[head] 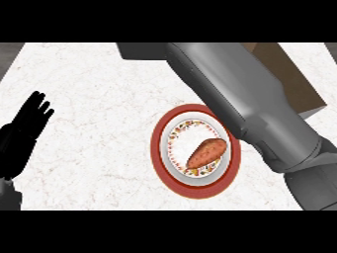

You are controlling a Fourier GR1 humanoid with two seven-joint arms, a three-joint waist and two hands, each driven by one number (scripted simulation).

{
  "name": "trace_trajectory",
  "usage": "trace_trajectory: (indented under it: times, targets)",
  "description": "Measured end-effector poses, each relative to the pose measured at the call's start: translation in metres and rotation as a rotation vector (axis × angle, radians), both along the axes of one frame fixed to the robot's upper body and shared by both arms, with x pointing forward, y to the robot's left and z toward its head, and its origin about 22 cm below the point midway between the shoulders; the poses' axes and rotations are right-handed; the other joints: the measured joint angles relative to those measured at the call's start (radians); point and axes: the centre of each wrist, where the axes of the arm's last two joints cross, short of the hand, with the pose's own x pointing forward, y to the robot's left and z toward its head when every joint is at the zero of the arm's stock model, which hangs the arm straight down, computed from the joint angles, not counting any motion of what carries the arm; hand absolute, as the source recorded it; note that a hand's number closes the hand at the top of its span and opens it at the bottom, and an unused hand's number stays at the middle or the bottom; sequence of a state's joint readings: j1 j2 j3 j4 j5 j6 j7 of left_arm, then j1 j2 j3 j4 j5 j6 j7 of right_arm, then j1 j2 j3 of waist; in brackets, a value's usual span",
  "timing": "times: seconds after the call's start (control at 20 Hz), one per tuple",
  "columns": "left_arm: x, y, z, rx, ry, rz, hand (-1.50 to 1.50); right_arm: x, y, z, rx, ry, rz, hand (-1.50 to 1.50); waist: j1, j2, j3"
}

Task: Pick the squash from the plate and place it in the cardboard box

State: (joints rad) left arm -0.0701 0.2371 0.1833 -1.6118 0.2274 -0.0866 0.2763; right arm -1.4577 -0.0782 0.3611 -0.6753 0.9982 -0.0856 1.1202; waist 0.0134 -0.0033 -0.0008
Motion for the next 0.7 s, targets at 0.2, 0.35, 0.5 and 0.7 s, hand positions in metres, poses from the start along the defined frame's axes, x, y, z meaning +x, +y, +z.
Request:
trace_trajectory:
  times: [0.2,0.35,0.5,0.7]
  targets:
    - [-0.002,-0.003,0.0,-0.002,0.0,0.007,0.0,0.008,-0.016,-0.005,-0.005,0.011,-0.041,1.5,-0.006,0.0,0.0]
    - [-0.003,0.003,-0.005,-0.001,0.002,0.01,0.0,0.016,-0.037,-0.011,-0.009,0.029,-0.07,1.5,-0.009,0.002,0.0]
    - [-0.007,0.002,0.0,-0.001,0.002,0.007,0.0,0.019,-0.057,-0.016,-0.004,0.027,-0.08,1.5,-0.01,0.001,0.001]
    - [-0.004,0.003,0.004,-0.003,-0.003,0.004,0.0,0.026,-0.082,-0.035,0.001,0.031,-0.097,1.5,-0.008,0.004,0.001]
